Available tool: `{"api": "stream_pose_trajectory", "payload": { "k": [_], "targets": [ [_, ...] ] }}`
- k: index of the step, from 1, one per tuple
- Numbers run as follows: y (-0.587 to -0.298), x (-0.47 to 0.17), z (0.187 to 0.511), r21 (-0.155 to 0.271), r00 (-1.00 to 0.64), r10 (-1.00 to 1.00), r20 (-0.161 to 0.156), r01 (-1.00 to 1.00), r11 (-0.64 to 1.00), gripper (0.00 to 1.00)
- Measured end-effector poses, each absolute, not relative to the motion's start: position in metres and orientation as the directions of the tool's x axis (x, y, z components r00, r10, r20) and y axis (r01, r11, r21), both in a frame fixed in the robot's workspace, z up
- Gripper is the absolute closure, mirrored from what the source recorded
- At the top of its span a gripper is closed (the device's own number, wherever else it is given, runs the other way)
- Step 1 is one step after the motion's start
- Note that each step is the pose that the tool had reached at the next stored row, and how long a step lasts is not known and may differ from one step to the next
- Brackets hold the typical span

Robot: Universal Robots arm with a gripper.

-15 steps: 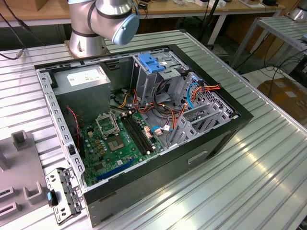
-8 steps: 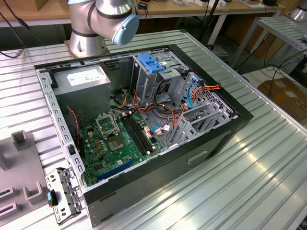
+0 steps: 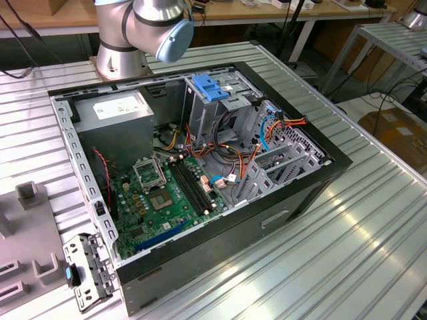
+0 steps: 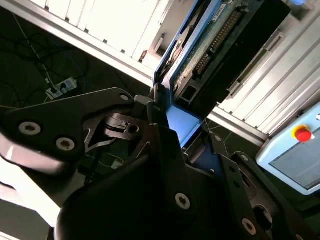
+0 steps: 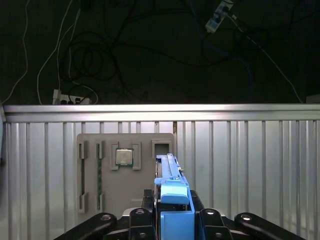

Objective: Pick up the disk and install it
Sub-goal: 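Pick up the disk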

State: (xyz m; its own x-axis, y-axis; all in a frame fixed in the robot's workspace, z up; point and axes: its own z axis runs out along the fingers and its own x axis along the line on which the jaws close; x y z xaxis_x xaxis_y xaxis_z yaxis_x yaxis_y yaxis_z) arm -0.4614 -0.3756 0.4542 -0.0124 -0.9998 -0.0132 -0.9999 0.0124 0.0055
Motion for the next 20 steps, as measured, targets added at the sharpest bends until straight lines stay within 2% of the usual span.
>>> {"api": "stream_pose_trajectory", "payload": {
  "k": [20],
  "targets": [
    [-0.376,-0.461,0.474,0.006,-0.012,-1.0,-0.013,-1.0,0.012,0.63]
  ]
}}
